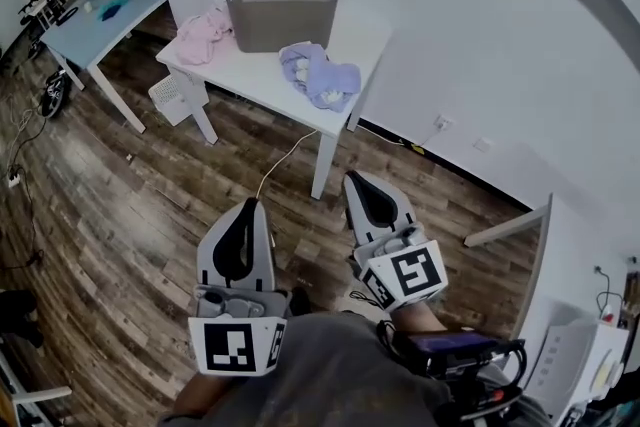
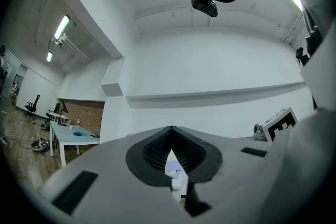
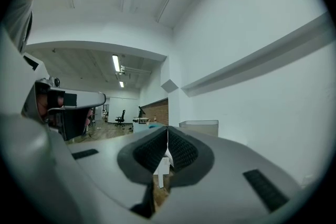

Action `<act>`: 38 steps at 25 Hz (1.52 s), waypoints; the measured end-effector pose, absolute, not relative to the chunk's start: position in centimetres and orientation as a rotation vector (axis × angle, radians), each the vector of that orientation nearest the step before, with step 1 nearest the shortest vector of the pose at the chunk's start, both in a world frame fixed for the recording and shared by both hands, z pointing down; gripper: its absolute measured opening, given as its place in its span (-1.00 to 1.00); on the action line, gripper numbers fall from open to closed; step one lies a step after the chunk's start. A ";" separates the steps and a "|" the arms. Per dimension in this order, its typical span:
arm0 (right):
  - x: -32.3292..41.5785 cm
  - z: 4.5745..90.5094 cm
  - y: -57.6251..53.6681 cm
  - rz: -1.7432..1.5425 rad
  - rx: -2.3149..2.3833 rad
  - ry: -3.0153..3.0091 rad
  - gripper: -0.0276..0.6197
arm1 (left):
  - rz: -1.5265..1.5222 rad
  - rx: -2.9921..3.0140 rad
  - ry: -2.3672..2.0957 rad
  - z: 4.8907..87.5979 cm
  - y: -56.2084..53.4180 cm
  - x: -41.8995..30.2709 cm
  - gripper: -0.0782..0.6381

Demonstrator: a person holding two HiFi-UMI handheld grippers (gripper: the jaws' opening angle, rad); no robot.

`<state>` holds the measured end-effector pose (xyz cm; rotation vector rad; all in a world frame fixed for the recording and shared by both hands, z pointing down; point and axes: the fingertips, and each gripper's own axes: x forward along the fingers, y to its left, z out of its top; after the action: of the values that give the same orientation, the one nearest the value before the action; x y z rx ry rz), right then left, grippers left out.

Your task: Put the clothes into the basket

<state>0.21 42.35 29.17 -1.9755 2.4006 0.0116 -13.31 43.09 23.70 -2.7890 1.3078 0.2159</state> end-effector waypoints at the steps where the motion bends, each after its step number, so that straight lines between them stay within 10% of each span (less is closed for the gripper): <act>1: 0.0 29.0 41.6 0.020 -1.979 2.401 -0.89 | 0.223 -2.788 1.311 23.7 42.3 -13.6 -0.76; 38: 19.8 32.2 16.4 -0.091 -1.929 2.426 -0.89 | 0.041 -2.808 1.364 25.8 17.2 6.5 -0.76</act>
<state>19.75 16.38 32.15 -1.9288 2.4262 -0.0912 6.48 17.19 25.82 -2.8075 1.3639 0.0405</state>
